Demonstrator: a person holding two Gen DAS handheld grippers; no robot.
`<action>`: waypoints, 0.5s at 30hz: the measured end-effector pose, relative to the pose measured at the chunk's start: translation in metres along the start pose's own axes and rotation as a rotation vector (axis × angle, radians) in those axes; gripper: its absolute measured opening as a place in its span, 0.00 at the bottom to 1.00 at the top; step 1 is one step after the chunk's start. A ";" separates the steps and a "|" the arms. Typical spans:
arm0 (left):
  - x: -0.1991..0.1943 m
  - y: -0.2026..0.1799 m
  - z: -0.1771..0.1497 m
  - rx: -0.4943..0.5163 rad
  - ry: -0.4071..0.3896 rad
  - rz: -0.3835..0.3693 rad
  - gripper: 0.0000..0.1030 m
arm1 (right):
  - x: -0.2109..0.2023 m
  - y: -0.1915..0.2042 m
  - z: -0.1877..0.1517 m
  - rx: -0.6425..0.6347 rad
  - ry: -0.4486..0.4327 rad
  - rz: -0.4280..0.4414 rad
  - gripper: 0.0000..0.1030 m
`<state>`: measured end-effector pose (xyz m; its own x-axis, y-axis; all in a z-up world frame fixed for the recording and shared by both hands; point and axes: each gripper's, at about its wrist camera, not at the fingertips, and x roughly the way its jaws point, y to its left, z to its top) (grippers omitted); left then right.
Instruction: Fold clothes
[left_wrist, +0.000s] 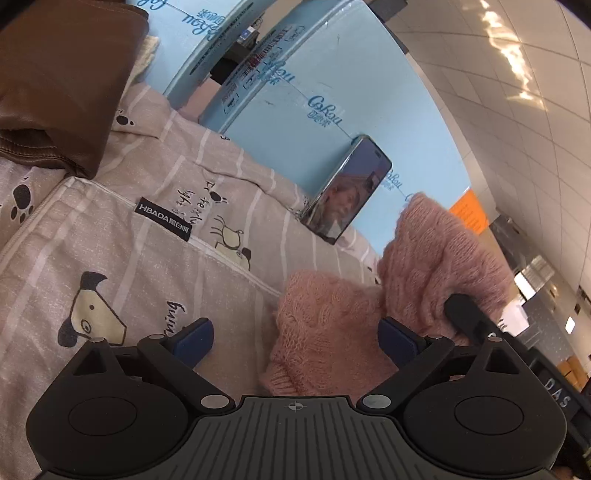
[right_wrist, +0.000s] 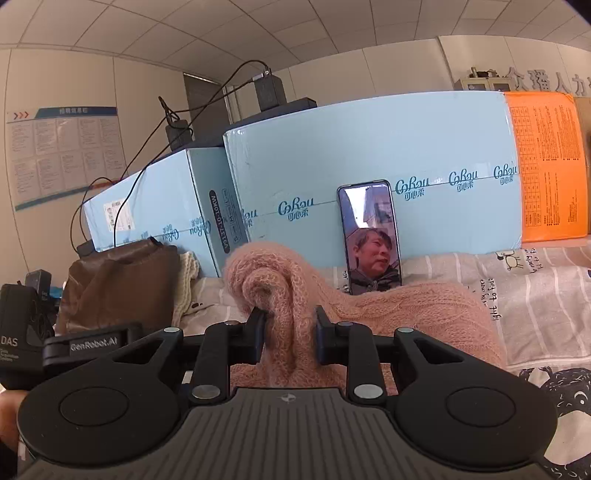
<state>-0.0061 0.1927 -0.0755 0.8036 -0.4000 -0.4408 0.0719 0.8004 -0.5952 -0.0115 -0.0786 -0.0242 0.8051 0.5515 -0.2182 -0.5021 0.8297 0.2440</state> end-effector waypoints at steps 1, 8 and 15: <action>0.003 -0.007 -0.003 0.044 0.010 0.009 0.94 | -0.006 -0.004 0.003 0.009 -0.023 -0.008 0.23; 0.021 -0.036 -0.015 0.256 0.064 0.062 0.35 | -0.042 -0.041 0.025 0.057 -0.174 -0.103 0.23; 0.009 -0.049 -0.003 0.291 -0.068 0.077 0.19 | -0.049 -0.081 0.054 0.038 -0.302 -0.220 0.17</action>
<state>-0.0045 0.1487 -0.0525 0.8501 -0.3105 -0.4253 0.1680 0.9254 -0.3398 0.0069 -0.1772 0.0172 0.9521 0.3052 0.0180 -0.2993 0.9186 0.2580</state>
